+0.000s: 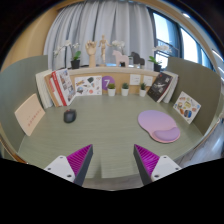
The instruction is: Arrange mouse
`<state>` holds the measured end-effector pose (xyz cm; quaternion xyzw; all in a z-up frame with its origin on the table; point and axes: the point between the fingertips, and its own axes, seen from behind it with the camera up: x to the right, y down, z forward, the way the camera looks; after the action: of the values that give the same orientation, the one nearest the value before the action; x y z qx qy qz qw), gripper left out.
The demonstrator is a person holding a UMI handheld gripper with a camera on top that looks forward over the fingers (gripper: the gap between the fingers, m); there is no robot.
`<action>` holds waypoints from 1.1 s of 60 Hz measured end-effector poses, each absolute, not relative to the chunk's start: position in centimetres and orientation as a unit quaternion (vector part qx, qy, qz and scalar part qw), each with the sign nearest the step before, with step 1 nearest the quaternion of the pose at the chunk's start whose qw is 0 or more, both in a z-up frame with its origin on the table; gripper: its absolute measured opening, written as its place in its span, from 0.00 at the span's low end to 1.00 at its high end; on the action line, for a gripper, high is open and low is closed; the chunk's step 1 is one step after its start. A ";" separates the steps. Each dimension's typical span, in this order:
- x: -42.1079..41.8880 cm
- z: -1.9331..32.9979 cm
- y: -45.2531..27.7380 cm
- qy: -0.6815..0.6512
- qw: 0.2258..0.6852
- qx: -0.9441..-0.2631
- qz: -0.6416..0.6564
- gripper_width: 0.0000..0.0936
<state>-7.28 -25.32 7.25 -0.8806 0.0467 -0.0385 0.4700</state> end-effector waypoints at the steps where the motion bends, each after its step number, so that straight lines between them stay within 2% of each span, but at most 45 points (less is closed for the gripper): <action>1: -8.2 6.5 -24.9 0.041 0.467 -0.883 -0.032 0.88; 9: -15.7 2.9 -21.3 0.011 0.444 -0.896 0.003 0.89; 19: -21.9 0.6 -15.2 -0.014 0.429 -0.903 0.025 0.88; 36: -26.5 -1.2 -3.1 -0.022 0.423 -0.905 0.030 0.88; 47: -27.3 -1.4 1.7 -0.020 0.423 -0.906 0.021 0.88; 52: -27.2 -1.4 2.5 -0.021 0.420 -0.907 0.014 0.78; 58: -27.0 -1.5 2.8 -0.016 0.415 -0.910 0.013 0.56; 66: -26.9 -1.6 2.8 -0.022 0.411 -0.911 0.016 0.51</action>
<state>-26.93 2.83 -1.58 -0.9111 -0.0222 0.0158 0.4112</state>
